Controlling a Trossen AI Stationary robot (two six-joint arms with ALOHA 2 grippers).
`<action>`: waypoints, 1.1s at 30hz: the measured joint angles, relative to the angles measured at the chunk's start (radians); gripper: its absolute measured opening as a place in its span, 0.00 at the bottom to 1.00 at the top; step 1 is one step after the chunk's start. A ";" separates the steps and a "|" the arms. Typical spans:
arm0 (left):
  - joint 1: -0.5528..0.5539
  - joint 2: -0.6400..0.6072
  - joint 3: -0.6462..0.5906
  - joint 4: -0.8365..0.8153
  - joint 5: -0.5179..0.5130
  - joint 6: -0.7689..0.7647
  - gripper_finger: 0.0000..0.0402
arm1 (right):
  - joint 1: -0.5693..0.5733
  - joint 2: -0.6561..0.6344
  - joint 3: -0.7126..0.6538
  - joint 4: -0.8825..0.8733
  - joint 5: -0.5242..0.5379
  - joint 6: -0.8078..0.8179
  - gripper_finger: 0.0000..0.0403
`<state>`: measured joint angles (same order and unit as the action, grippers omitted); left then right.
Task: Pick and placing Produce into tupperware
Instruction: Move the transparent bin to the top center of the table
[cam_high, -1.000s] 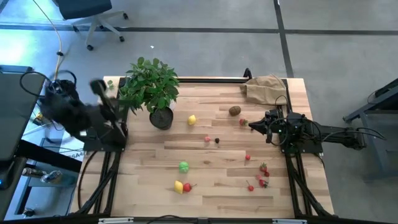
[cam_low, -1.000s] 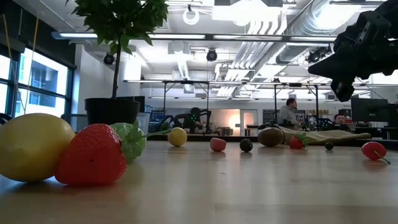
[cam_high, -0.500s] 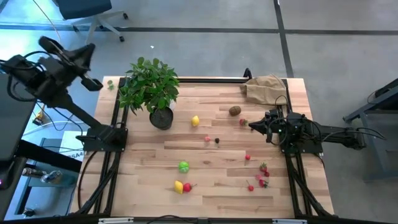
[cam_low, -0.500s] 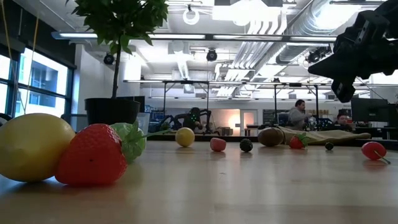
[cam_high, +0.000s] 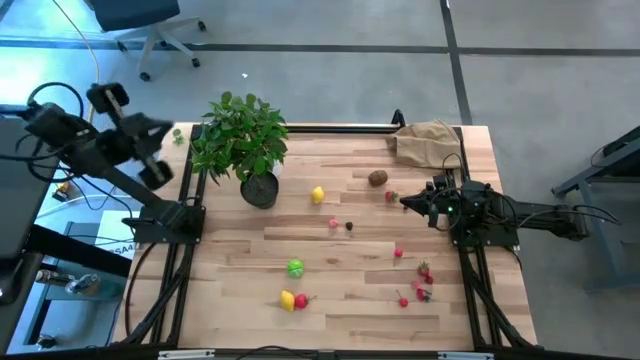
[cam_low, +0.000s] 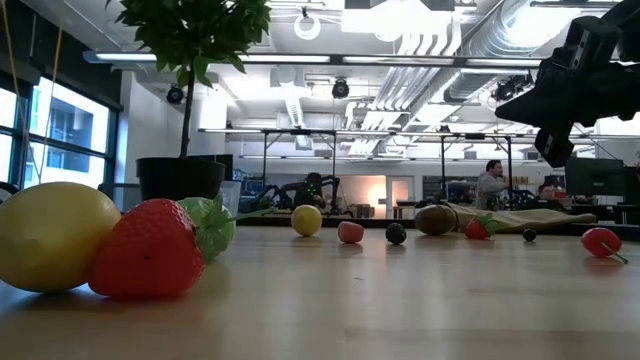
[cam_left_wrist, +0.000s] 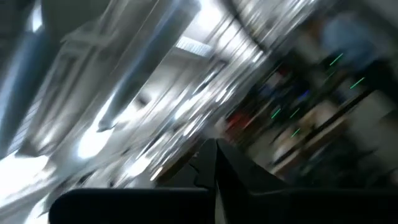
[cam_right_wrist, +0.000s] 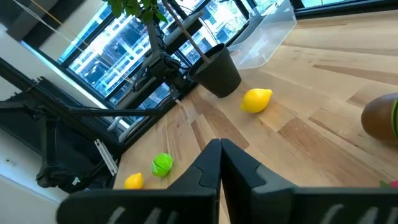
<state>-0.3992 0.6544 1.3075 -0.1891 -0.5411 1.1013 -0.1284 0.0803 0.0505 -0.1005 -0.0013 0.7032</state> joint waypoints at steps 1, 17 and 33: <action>0.000 0.000 0.015 -0.031 0.070 -0.024 0.00 | 0.000 0.000 0.000 0.000 0.000 0.004 0.00; 0.000 0.065 0.094 -0.180 0.468 -0.217 0.00 | 0.000 0.000 0.000 0.000 -0.016 0.023 0.00; 0.194 0.227 0.100 -0.091 0.486 -0.224 0.00 | 0.000 0.000 0.000 0.004 -0.042 0.083 0.00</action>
<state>-0.2048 0.8817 1.4078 -0.2803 -0.0550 0.8768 -0.1287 0.0803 0.0505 -0.0967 -0.0435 0.7860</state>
